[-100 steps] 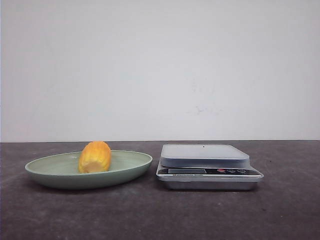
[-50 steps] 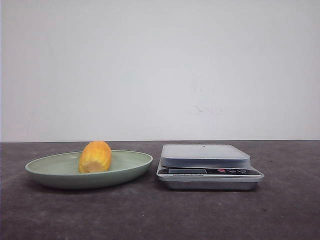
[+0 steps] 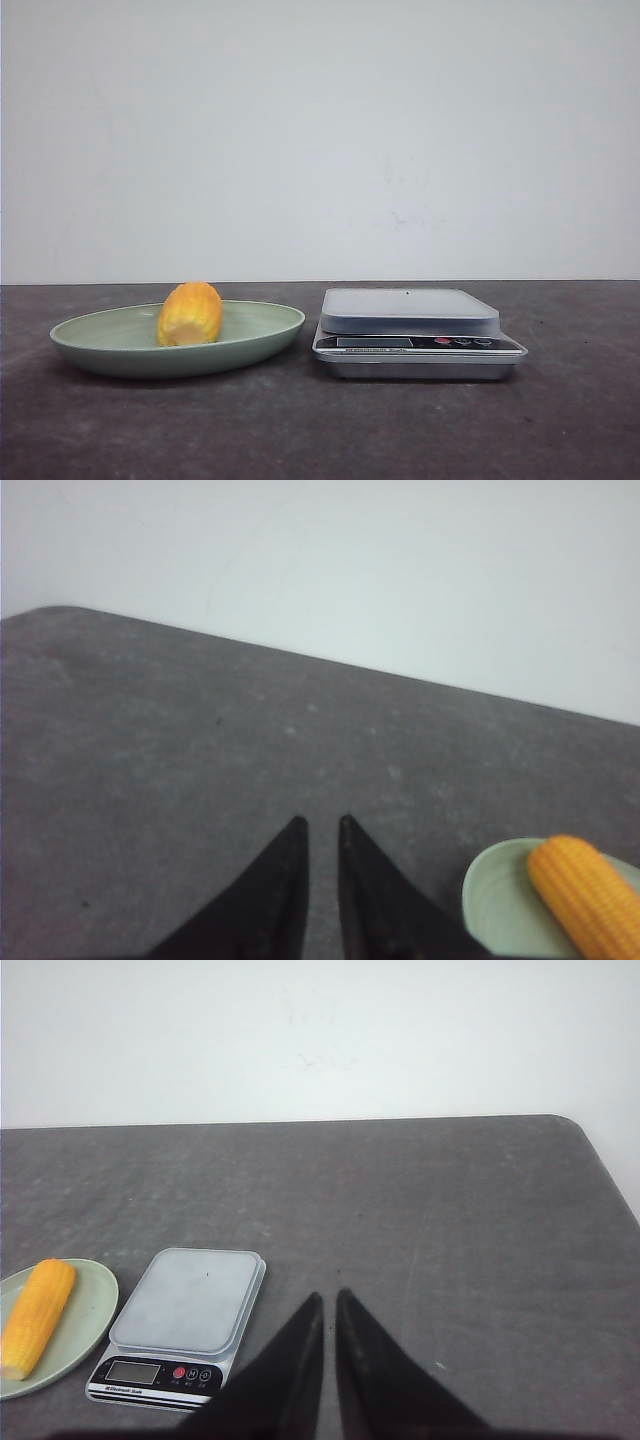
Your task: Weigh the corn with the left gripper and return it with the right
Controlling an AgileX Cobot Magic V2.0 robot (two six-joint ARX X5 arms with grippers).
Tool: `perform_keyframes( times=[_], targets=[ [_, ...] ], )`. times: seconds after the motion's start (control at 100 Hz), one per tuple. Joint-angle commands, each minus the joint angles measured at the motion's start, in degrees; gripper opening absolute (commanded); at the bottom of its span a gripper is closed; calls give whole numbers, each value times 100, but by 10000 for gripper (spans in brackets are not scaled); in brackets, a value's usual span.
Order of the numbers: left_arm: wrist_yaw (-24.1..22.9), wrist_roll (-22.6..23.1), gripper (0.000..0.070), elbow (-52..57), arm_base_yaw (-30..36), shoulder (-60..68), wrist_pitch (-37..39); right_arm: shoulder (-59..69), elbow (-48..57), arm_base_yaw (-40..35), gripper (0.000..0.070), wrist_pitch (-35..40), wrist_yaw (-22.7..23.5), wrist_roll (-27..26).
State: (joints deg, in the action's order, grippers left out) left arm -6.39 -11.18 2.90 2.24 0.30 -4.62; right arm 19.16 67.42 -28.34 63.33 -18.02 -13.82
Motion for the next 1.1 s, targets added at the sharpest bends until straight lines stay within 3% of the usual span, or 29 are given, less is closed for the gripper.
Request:
perform_keyframes(
  times=[0.0, 0.26, 0.39, 1.09],
  targets=[
    [24, 131, 11, -94, -22, -11, 85, 17, 74, -31, 16, -72, 0, -74],
    [24, 337, 11, -214, -79, -11, -120, 17, 74, -31, 16, -72, 0, -74],
    [26, 442, 11, -210, -79, -11, -608, 17, 74, -31, 16, -72, -2, -74],
    [37, 538, 11, -210, -85, -11, -588, 17, 74, -31, 16, -72, 0, -74]
  ],
)
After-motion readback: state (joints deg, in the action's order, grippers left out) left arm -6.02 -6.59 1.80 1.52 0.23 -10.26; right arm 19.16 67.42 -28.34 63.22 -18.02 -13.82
